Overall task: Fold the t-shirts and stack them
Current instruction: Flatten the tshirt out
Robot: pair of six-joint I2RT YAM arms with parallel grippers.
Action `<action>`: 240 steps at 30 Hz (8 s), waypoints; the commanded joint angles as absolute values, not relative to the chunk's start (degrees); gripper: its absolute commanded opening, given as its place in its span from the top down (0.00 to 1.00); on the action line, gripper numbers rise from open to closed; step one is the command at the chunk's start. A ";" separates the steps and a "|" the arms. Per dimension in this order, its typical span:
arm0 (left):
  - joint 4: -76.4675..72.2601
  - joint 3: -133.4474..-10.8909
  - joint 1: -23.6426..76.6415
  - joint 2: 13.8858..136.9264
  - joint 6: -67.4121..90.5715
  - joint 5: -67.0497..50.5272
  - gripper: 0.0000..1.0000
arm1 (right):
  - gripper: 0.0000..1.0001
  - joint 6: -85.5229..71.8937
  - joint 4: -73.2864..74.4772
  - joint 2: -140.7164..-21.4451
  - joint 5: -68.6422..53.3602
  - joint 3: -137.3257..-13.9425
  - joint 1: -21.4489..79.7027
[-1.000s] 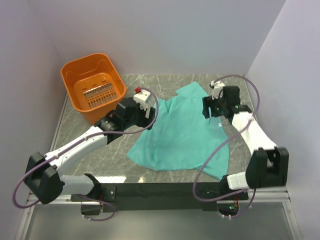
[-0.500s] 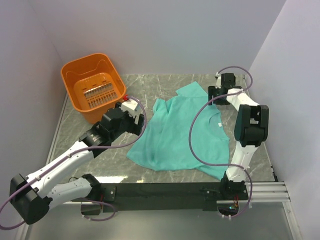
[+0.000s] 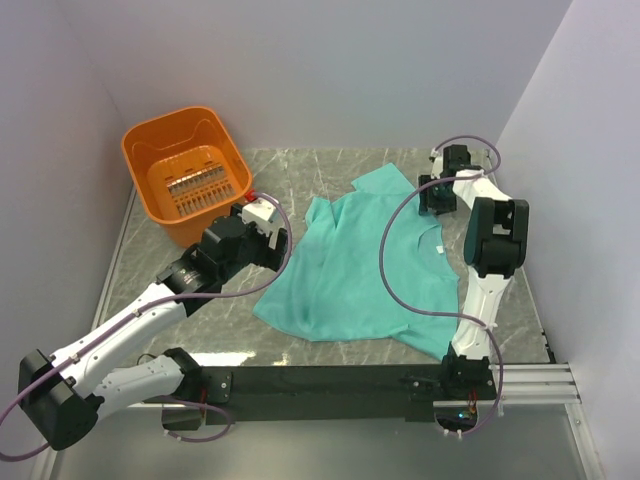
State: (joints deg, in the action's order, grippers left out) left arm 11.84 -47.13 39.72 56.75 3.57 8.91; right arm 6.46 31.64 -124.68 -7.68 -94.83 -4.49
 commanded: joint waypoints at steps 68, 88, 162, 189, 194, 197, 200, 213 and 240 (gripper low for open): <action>10.99 -47.11 39.81 56.51 1.93 3.25 0.15 | 0.54 6.59 37.26 -129.11 -17.05 -104.59 -15.12; 10.55 -46.85 39.81 57.65 2.11 3.34 0.15 | 0.99 7.03 36.04 -126.75 -22.14 -103.20 -15.38; 9.76 -90.43 26.19 117.24 19.07 4.66 0.97 | 1.00 -4.74 8.70 -109.17 -25.32 -85.08 -21.27; 11.42 -104.84 22.94 124.27 11.42 1.24 0.29 | 1.00 -2.37 13.27 -116.28 -29.80 -90.35 -21.27; 14.94 -113.81 22.32 131.55 13.44 -1.58 0.30 | 1.00 -2.55 13.97 -117.59 -30.06 -91.41 -20.74; 15.64 -118.03 22.32 135.51 14.94 -1.85 0.30 | 1.00 -1.94 14.76 -118.12 -30.32 -92.02 -20.04; 14.94 -120.58 22.15 138.25 16.08 -0.88 0.30 | 1.00 -0.97 16.35 -118.91 -29.80 -93.43 -19.25; 16.08 -123.67 21.45 143.35 17.40 -2.37 0.34 | 1.00 -0.79 17.40 -119.44 -28.74 -94.66 -18.72; 9.76 -120.50 16.88 136.06 22.15 -3.43 1.00 | 1.00 1.13 19.25 -116.37 -30.23 -93.95 -17.67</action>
State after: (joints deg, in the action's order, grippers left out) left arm 15.51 -121.10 19.31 144.03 20.88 -4.36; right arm -1.19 18.92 -119.00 -29.58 -92.05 -18.39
